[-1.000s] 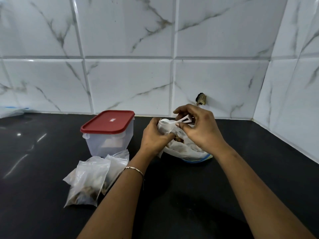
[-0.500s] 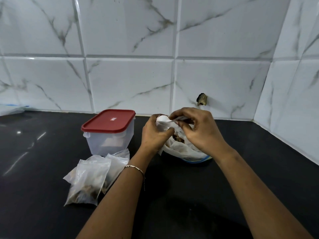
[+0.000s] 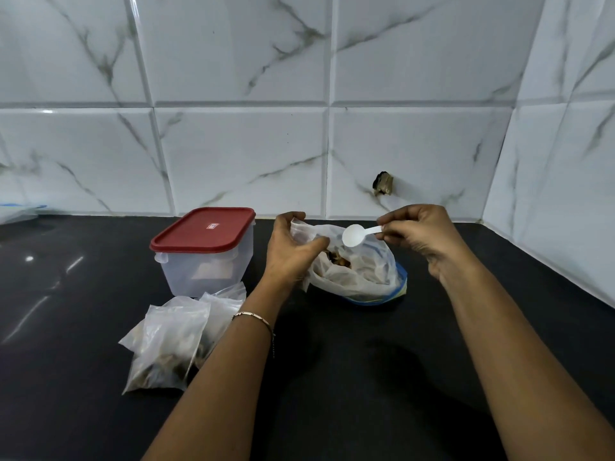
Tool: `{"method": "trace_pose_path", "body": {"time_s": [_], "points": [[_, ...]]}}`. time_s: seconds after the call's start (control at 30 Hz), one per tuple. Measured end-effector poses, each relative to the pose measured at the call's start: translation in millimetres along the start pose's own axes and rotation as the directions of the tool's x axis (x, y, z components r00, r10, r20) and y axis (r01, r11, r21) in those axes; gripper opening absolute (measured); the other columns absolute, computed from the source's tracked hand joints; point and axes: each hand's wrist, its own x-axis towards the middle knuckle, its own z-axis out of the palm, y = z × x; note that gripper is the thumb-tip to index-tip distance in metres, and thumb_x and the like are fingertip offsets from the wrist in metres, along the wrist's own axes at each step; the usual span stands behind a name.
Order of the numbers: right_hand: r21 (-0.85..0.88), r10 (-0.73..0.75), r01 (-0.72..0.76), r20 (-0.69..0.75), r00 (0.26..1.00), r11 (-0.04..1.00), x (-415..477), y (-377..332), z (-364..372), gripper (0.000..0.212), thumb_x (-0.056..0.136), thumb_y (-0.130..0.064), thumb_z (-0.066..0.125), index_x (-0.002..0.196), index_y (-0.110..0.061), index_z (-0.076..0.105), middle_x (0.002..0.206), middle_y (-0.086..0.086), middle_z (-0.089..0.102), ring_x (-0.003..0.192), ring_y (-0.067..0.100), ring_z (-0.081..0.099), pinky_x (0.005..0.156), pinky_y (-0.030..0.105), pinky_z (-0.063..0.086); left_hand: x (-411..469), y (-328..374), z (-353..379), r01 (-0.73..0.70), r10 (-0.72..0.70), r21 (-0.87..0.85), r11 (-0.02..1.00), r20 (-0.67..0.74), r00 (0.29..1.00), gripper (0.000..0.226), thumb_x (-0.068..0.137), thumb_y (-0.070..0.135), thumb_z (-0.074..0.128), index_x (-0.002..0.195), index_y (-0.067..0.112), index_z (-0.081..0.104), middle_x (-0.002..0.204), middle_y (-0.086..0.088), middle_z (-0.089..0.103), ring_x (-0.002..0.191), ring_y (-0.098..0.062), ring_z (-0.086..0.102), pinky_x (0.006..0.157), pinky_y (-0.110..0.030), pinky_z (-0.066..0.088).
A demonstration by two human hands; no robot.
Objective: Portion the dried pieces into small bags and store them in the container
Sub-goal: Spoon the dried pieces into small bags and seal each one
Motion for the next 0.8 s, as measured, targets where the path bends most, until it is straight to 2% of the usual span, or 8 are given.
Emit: {"method": "trace_pose_path", "body": {"time_s": [0.17,0.3,0.4,0.5,0.57,0.6,0.7,0.8], "points": [[0.040,0.080,-0.082,0.054,0.995,0.996,1.9,1.3,-14.8,0.014,0.079,0.012,0.066,0.079,-0.002,0.070,0.081,0.014,0.069,0.074,0.018,0.069,0.069,0.019,0.059,-0.9,3.5,-0.9,0.005,-0.005,-0.013,1.000,-0.010,1.000,0.054,0.067,0.023,0.080,0.111,0.035,0.051,0.108,0.012,0.049,0.114,-0.025,0.055,0.095,-0.048,0.052],[0.084,0.112,-0.120,0.094,0.989,0.989,-6.4,4.8,-29.2,0.014,0.075,0.013,0.070,0.079,0.000,0.067,0.070,0.008,0.070,0.069,0.014,0.069,0.064,0.017,0.057,-7.6,7.7,3.0,0.048,-0.048,0.022,0.999,0.002,0.999,0.058,0.072,0.019,0.081,0.118,0.027,0.046,0.114,0.001,0.051,0.111,-0.022,0.056,0.094,-0.040,0.052],[0.087,0.187,-0.204,0.172,0.967,0.975,-15.7,16.4,-37.3,0.012,0.075,0.009,0.071,0.077,-0.003,0.068,0.067,0.005,0.071,0.067,0.013,0.068,0.064,0.018,0.057,-15.2,14.6,3.7,0.103,-0.108,0.045,0.994,0.135,0.985,0.066,0.071,0.023,0.084,0.122,0.010,0.046,0.115,-0.009,0.059,0.088,-0.011,0.065,0.064,-0.021,0.055],[-0.101,0.273,-0.257,0.213,0.938,0.961,-28.2,28.8,-47.9,0.013,0.072,-0.002,0.079,0.075,-0.011,0.070,0.069,0.000,0.070,0.065,0.007,0.064,0.060,0.016,0.052,-28.6,26.0,8.5,0.128,-0.128,0.020,0.992,0.285,0.950,0.059,0.080,0.030,0.078,0.114,-0.009,0.051,0.088,-0.017,0.068,0.039,-0.004,0.057,0.034,-0.014,0.039],[-0.199,0.283,-0.243,0.206,0.937,0.949,-38.1,33.1,-53.4,0.014,0.070,-0.005,0.081,0.074,-0.013,0.071,0.067,-0.002,0.067,0.065,0.005,0.058,0.054,0.013,0.045,-40.5,36.0,11.0,0.139,-0.139,0.023,0.990,0.329,0.934,0.057,0.088,0.049,0.061,0.102,-0.006,0.056,0.054,-0.003,0.064,0.030,-0.006,0.049,0.033,-0.014,0.034],[-0.235,0.272,-0.223,0.204,0.940,0.946,-42.9,35.0,-56.0,0.014,0.069,-0.005,0.082,0.073,-0.014,0.072,0.066,-0.003,0.066,0.066,0.005,0.056,0.054,0.013,0.043,-47.1,41.5,12.3,0.176,-0.161,-0.008,0.984,0.364,0.918,0.064,0.091,0.059,0.047,0.099,-0.004,0.058,0.047,0.000,0.061,0.030,-0.007,0.049,0.034,-0.013,0.035],[-0.287,0.233,-0.160,0.242,0.942,0.944,-54.9,40.7,-64.0,0.016,0.067,-0.003,0.084,0.078,-0.009,0.074,0.072,0.000,0.070,0.072,0.006,0.061,0.067,0.014,0.049,-58.1,44.0,12.8,0.356,-0.219,-0.239,0.903,0.456,0.862,0.077,0.098,0.060,0.017,0.107,-0.003,0.060,0.068,-0.015,0.064,0.034,-0.013,0.054,0.036,-0.015,0.040],[-0.322,0.245,-0.152,0.273,0.930,0.935,-65.0,47.7,-69.2,0.017,0.066,-0.003,0.085,0.078,-0.008,0.075,0.079,0.010,0.072,0.075,0.013,0.063,0.075,0.022,0.052,-60.7,35.1,11.4,0.374,-0.229,-0.393,0.840,0.368,0.901,0.048,0.092,0.043,0.030,0.113,0.004,0.048,0.096,-0.031,0.054,0.053,-0.026,0.059,0.038,-0.019,0.042]]}}
